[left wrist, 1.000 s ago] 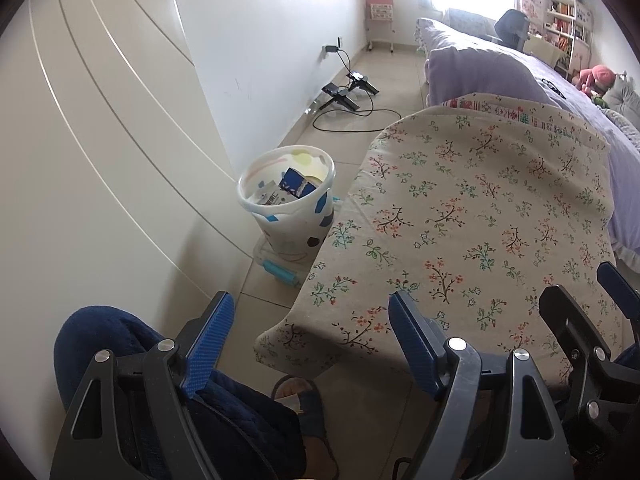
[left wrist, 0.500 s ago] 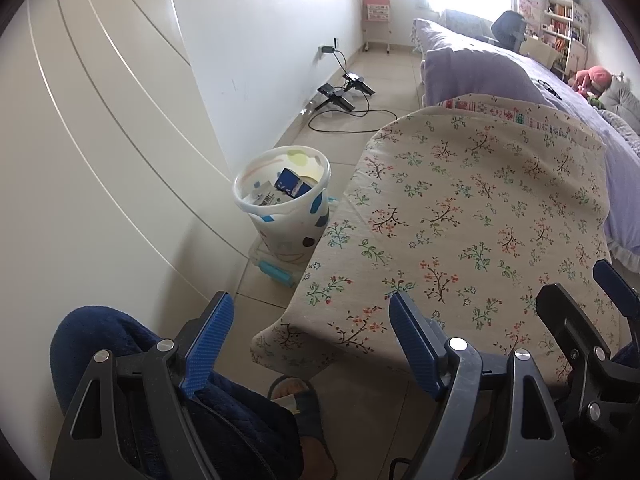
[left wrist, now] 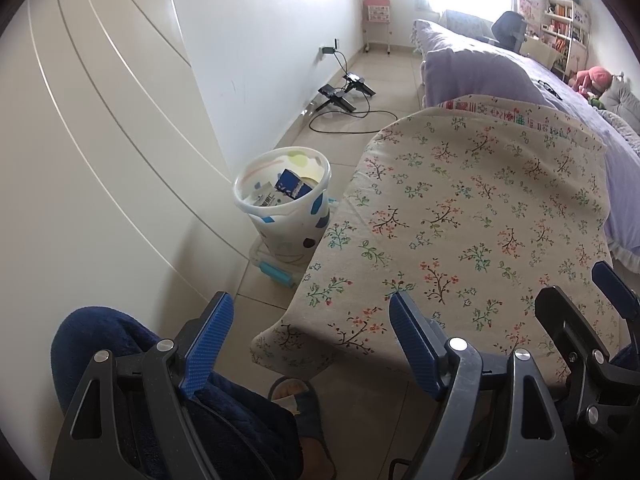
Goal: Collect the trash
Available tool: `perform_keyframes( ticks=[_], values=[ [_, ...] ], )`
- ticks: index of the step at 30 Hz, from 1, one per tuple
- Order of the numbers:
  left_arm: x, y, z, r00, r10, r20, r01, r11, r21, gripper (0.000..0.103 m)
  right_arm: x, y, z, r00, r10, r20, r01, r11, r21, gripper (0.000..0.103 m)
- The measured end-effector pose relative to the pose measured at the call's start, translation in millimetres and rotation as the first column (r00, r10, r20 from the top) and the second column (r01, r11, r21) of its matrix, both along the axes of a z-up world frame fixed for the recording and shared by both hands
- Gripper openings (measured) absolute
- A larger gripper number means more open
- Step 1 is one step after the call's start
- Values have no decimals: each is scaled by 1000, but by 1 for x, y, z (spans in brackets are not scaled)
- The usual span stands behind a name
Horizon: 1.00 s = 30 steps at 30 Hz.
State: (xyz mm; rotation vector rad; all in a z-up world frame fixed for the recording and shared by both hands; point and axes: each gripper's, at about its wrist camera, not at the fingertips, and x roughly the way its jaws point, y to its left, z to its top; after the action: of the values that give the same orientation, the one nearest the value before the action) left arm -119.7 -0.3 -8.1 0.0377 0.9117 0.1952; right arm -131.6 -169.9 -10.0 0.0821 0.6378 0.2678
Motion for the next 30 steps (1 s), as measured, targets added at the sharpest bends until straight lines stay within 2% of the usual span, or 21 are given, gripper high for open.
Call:
perform_keyframes(
  ticks=[30],
  values=[
    [-1, 5, 0, 1000, 10, -5, -10, 1000, 6, 83, -2, 3, -2, 1000, 10, -3, -10, 1000, 14, 100]
  ],
)
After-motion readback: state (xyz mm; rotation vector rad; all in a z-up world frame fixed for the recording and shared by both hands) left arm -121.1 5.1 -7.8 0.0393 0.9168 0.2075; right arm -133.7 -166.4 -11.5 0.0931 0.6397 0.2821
